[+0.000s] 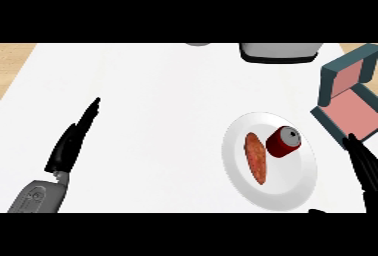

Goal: Pick the can from the plate and place it in the cardboard box

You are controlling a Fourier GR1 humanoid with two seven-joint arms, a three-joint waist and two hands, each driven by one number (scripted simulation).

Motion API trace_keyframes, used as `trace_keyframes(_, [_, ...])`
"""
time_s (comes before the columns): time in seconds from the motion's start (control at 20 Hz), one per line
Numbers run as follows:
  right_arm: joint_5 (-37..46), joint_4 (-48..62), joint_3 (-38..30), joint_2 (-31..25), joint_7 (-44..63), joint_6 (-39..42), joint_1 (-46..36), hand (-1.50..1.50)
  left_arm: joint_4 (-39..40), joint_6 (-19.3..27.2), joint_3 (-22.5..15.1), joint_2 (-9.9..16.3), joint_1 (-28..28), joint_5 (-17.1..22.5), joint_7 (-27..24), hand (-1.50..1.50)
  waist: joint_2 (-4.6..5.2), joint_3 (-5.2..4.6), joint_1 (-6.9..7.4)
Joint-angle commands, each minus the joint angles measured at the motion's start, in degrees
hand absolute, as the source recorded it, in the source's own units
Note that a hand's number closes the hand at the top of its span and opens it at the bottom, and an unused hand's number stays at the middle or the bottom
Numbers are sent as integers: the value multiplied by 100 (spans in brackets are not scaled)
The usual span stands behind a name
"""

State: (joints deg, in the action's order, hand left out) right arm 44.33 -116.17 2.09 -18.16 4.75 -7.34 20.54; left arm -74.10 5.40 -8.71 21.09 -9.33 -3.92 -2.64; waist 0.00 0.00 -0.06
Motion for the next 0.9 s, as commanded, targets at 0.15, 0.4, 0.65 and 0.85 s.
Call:
trace_keyframes(0.15, [664, 655, 94, 356, -159, -305, -795, -150, 20, 91, 9, -326, 276, -392, -198, 0, -1, 0, 16])
trace_keyframes(0.4, [627, 739, -44, 319, -426, 14, -471, -150, 45, -479, 521, -122, 83, -240, -161, 0, -3, 0, -12])
trace_keyframes(0.65, [926, 1364, -118, 476, 68, 301, -1466, -150, 88, -219, 300, -596, 69, -653, -86, 0, 3, -1, 9])
trace_keyframes(0.85, [1189, 1663, -34, 730, 38, 79, -1581, -150, -188, -703, 716, -293, 222, -446, -46, 0, 0, 0, 12])
